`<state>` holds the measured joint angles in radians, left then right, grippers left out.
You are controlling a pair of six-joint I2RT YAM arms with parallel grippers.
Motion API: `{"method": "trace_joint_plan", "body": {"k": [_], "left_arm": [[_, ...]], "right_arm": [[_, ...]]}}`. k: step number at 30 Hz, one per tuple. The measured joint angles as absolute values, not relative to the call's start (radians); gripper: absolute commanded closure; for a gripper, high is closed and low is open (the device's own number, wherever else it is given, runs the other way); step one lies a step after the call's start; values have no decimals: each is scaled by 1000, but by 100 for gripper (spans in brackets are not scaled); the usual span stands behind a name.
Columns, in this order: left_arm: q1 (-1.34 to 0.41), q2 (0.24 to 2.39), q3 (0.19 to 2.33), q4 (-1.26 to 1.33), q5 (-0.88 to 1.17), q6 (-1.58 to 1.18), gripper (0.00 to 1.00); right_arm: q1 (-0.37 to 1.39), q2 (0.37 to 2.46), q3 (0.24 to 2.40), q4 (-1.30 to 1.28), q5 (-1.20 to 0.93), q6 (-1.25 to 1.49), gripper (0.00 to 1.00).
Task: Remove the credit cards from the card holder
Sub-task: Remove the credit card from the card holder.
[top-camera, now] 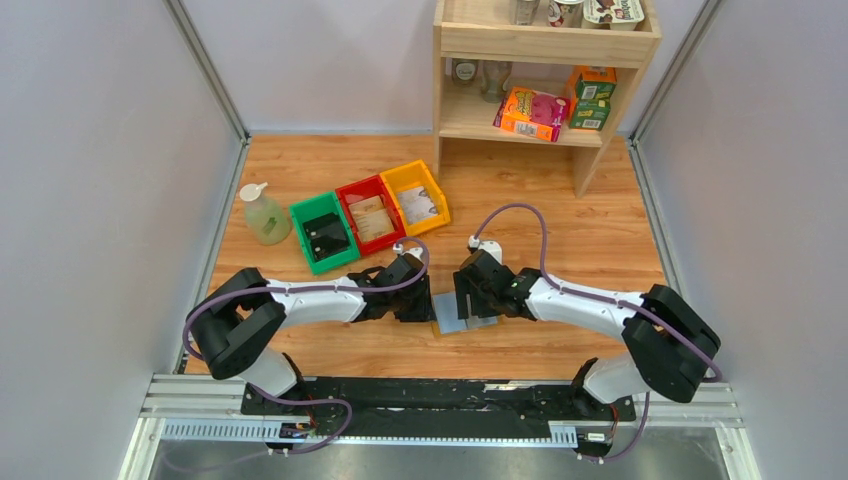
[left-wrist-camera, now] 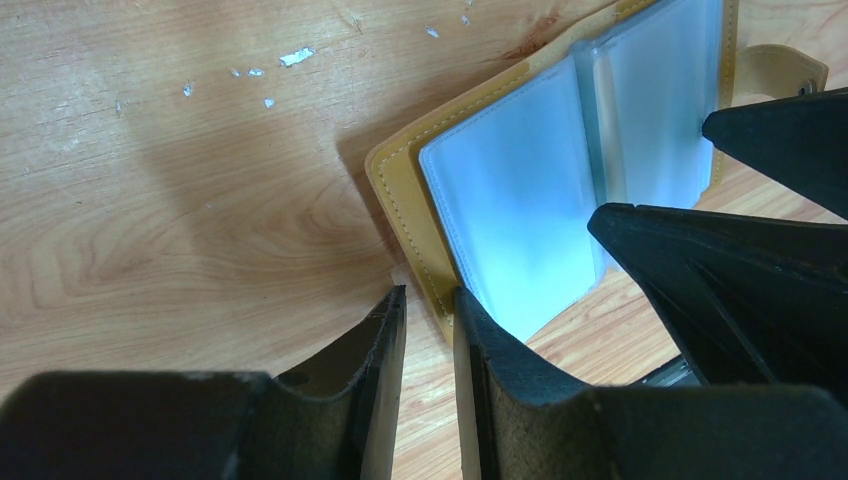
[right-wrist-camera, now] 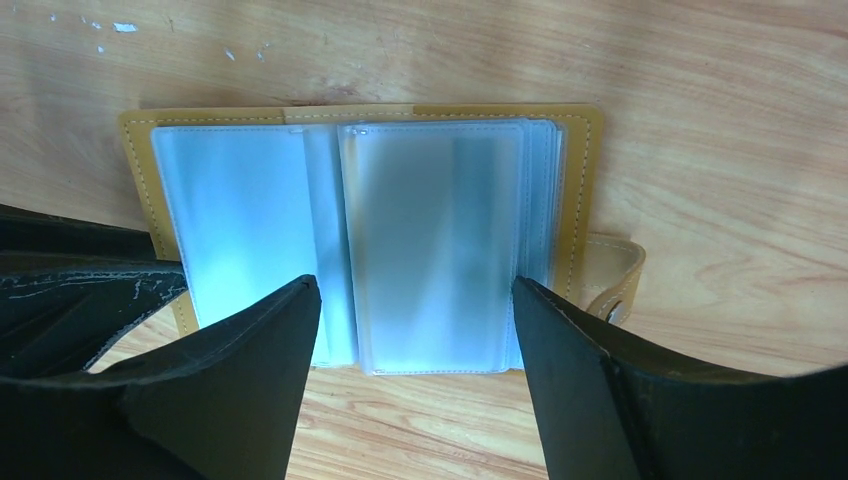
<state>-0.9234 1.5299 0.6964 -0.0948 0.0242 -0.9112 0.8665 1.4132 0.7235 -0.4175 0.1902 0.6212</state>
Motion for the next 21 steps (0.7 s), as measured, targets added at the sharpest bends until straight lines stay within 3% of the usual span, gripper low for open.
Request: {"method": "trace_joint_plan", "body": {"k": [11,21], "left_arm": [[-923,1530,696,-95,24,-911,67],[-923,1530,696,-94,23,-912,68]], "right_arm": [[866,1374,726,-384,102,612,43],[868,1340,726,-305,-38,597,45]]}}
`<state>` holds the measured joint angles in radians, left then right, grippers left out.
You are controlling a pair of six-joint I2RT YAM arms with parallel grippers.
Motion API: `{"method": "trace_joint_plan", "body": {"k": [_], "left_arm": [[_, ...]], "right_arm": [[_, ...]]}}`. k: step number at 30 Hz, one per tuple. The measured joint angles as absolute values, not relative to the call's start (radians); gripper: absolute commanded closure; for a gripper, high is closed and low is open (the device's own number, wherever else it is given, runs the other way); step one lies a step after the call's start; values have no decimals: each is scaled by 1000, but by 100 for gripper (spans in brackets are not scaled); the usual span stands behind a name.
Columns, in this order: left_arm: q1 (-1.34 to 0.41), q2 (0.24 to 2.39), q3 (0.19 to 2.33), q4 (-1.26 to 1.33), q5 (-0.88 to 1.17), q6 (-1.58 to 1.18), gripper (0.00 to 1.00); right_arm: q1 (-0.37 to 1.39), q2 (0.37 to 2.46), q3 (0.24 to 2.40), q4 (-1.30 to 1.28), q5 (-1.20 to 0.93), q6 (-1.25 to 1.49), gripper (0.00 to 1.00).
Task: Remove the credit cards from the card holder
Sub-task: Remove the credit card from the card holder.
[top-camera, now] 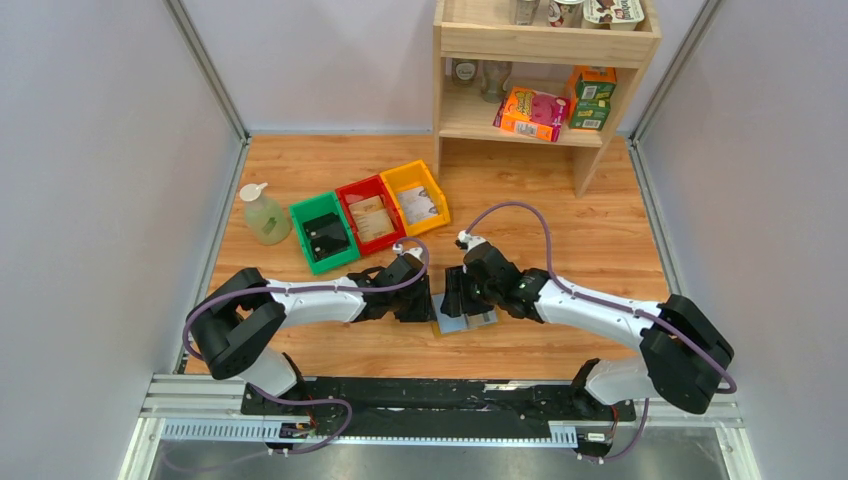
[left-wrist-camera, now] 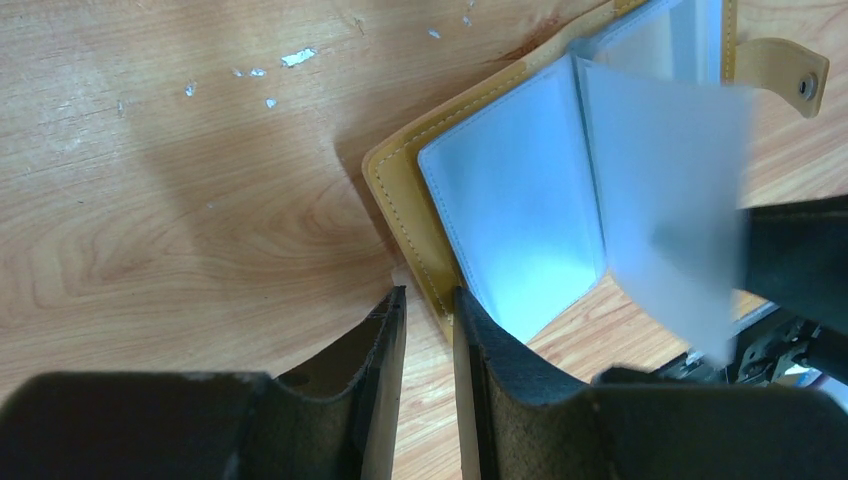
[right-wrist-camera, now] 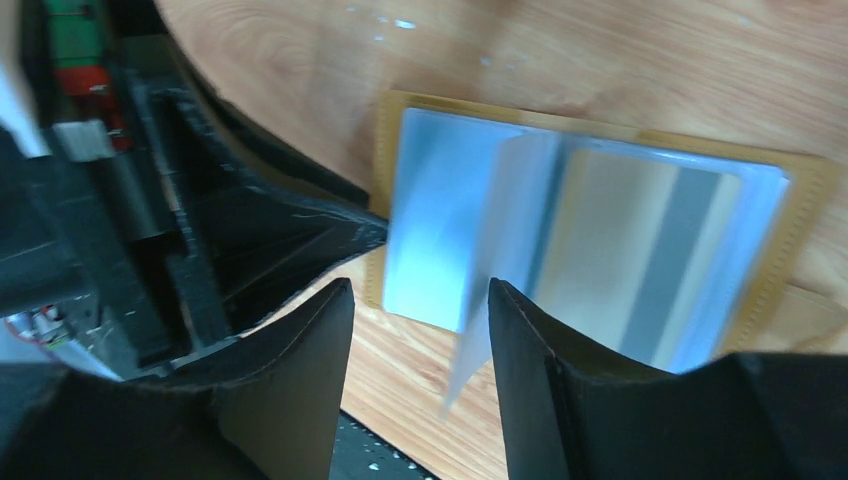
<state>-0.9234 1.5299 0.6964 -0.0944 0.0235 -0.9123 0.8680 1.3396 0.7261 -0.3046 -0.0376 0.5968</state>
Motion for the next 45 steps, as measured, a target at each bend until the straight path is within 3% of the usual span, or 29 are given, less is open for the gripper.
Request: {"method": "trace_joint_plan", "body": {"k": [6,12,15,19,22,28,38,45], "left_arm": [[-923,1512,676,-84,13,-926,63],[-923,1414,616,-110,-47,-950,44],[-923,1368,608,-133,-67,-958,28],[-923,1332,611,-133,-73,-960,21],[-923,1350,635,-138,-65,-957,21],[-923,1464,707,-123,-44,-950,32],[-923,1551,734,-83,-7,-943,41],[-923,1563,734,-66,7,-945,53]], "right_arm": [[871,1348,725,-229,-138,596,41],[877,1392,725,-205,-168,595,38],[878,1380,725,-235,-99,595,37],[863,1328,725,-312,26,597,34],[837,1308,725,-348,87,598,31],[817,1322,717,-384,144,598,29],[817,1392,700,-384,137,598,28],[815,1395,700,-375,123,597,31]]}}
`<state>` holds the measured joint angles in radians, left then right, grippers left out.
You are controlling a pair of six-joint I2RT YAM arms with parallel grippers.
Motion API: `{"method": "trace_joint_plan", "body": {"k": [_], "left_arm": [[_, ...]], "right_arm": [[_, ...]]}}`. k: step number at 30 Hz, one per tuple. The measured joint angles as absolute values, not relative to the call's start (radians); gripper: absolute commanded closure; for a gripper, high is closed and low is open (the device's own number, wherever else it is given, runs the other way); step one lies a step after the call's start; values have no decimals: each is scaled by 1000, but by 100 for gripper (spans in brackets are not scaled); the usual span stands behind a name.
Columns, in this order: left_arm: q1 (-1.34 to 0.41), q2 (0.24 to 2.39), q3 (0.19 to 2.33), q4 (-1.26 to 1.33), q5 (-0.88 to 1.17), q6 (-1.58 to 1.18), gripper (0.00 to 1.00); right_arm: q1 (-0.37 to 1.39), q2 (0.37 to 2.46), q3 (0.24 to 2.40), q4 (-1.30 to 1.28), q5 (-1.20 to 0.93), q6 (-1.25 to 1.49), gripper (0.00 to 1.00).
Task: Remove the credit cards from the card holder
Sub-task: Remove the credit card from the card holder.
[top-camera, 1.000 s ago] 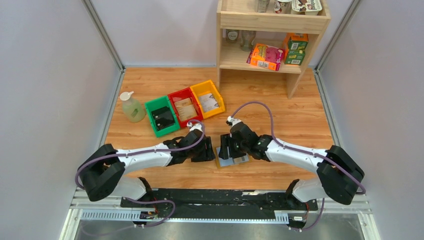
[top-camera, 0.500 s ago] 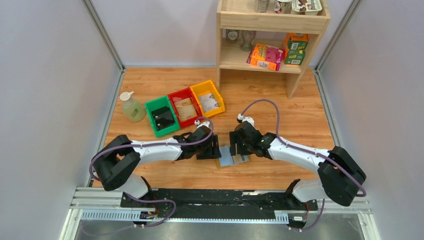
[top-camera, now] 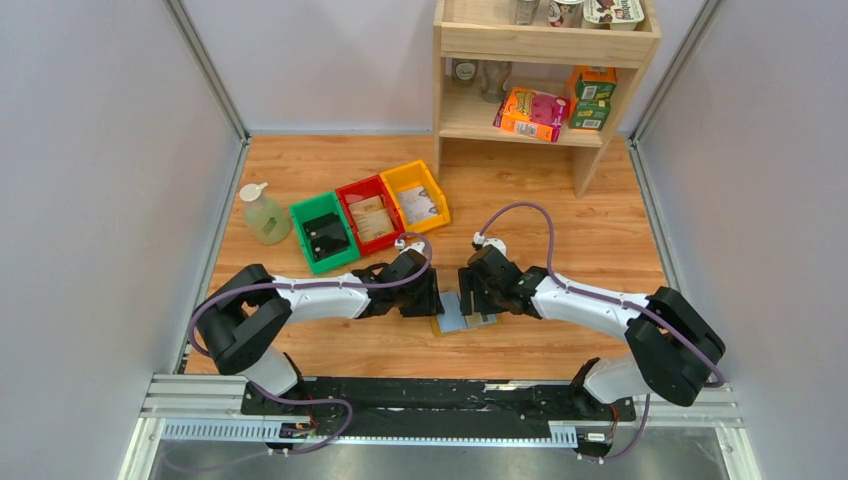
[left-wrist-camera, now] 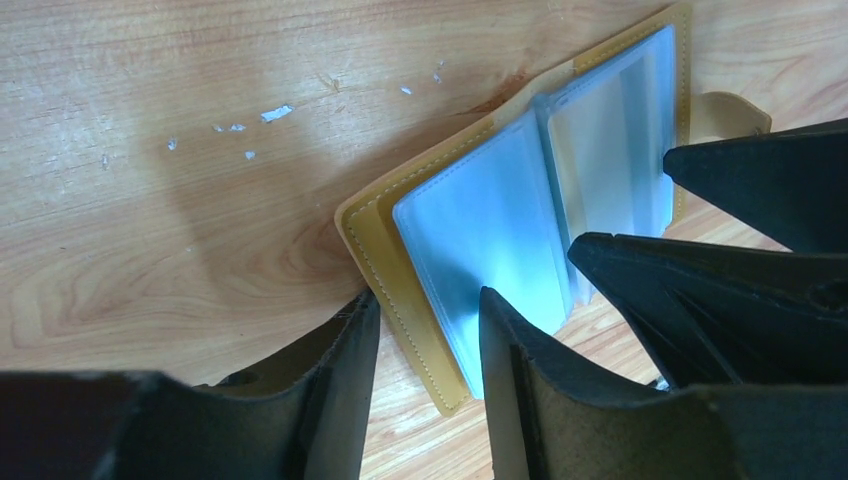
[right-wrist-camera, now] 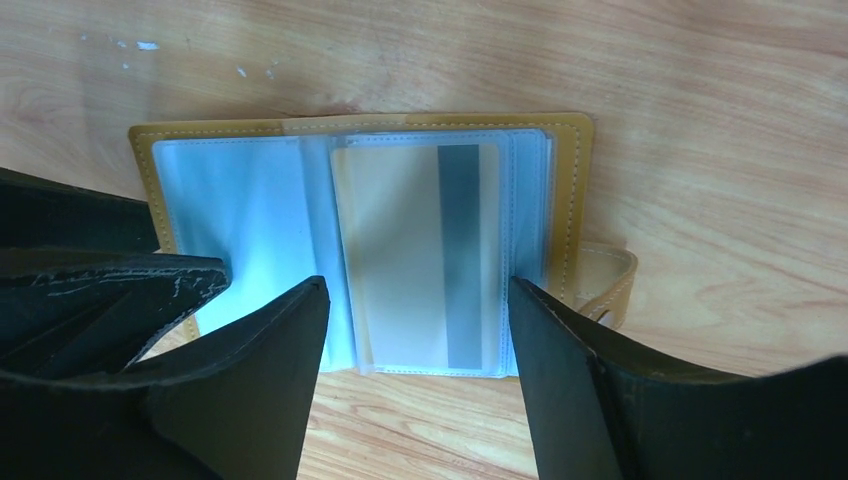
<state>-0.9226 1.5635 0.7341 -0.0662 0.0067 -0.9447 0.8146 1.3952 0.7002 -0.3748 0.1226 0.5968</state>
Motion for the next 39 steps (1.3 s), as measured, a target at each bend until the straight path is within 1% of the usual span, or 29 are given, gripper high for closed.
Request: {"method": "trace_joint_plan", "body": {"k": [2,4,13,21,26,29,34,39], "left_arm": [[-922,1565,734,-68,6,-944,58],[-922,1568,734,-70,7,-945,59],[-922,1571,734,-68,10,-945,59],[-923,1571,732,-65,15,-945,59],[-923,1571,728,-60,16,-949,59],[-923,1565,720,-51,15,-957,58],[-923,1511,670,-45,-5,-973,52],[-923,1421,629,-99,-43,-983,44]], "right_arm": [[815,1394,700,-369,111,596,32],[815,1386,700,-367,98,595,33],[813,1317,700,-366,39,589,38],[814,1254,700,-333,-56,587,39],[814,1248,687,-262,-146,591,39],[819,1281,672,-197,-203,605,38],[826,1364,662,-133,-237,623,40],[792,1325,607,-112,-241,633,42]]}}
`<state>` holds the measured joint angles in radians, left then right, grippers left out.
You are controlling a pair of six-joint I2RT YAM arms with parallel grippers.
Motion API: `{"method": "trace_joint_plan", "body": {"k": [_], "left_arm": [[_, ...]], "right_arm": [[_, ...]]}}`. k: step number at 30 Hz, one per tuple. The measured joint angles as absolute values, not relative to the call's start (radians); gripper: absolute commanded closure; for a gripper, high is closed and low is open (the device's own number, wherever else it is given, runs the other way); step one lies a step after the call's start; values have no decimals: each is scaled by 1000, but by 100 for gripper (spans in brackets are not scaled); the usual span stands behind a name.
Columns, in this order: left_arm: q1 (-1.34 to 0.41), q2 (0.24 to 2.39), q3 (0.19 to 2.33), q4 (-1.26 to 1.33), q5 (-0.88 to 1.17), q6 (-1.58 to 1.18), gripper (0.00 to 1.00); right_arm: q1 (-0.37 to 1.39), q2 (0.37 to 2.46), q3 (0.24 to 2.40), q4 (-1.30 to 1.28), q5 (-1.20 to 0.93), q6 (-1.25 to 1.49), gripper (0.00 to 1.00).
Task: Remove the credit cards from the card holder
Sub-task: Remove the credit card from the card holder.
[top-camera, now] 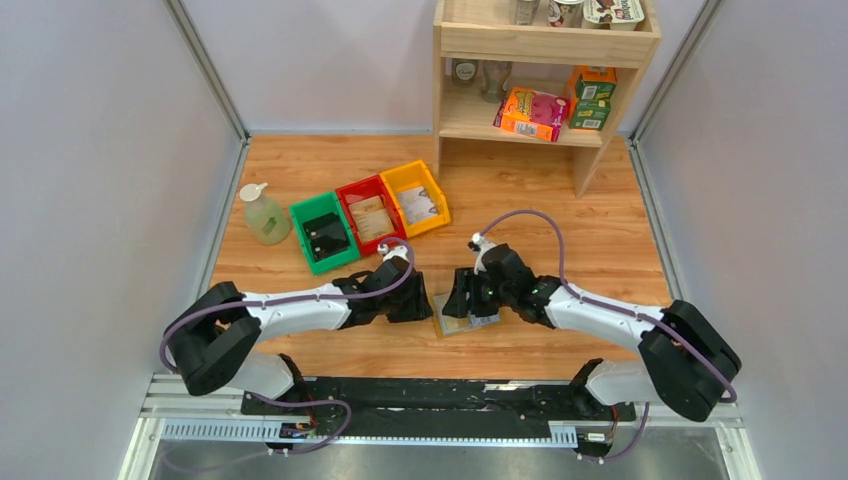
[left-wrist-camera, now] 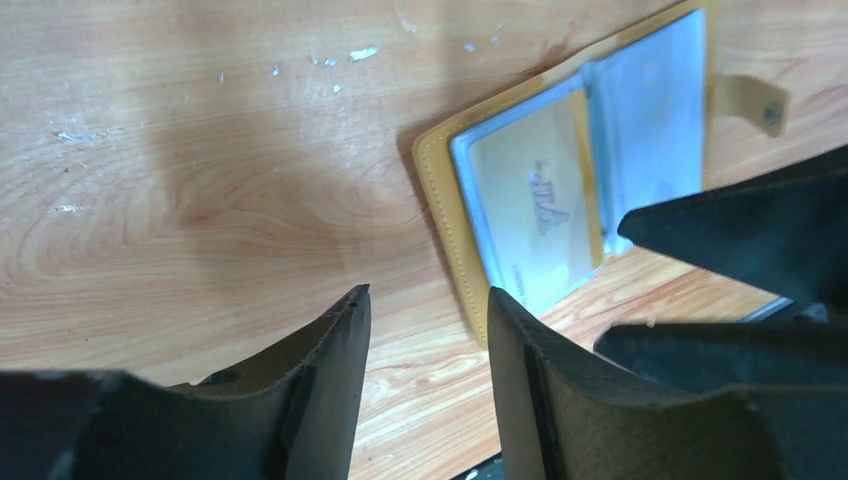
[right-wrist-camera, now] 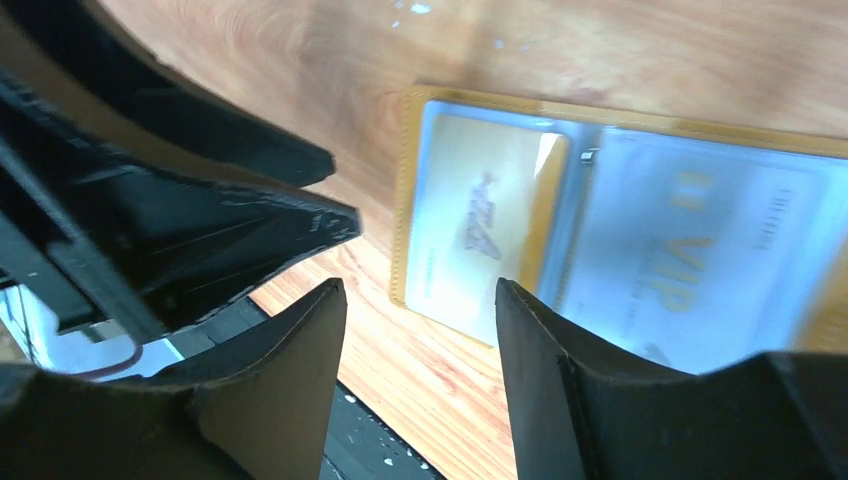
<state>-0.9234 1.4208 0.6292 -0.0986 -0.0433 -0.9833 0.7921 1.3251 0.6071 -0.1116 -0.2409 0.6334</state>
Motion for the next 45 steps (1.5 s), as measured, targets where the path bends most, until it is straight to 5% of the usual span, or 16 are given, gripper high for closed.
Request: {"method": "trace_joint_plan", "body": {"k": [7,16,29,36,40,45], "left_arm": [[-923,1401,650,-101,-47,-978,45],[-923,1550,734,-86,-27,-953,75],[-920,1603,757,-88,-23,-937,100],[-919,1603,757,-88,-23,-938,100],[-920,1596,756,-94,-29,-937,100],[-921,1569,748,-133,-48,-933,81]], "right_arm": [[651,1256,504,-9,-303,659,50],[588,1336,437,144,-390,692,61],[557,1472,372,382,-470,753,80],[547,1472,335,439,-491,772,99],[545,1472,321,461,-506,781,100],[547,1472,315,498,-533,792,100]]}}
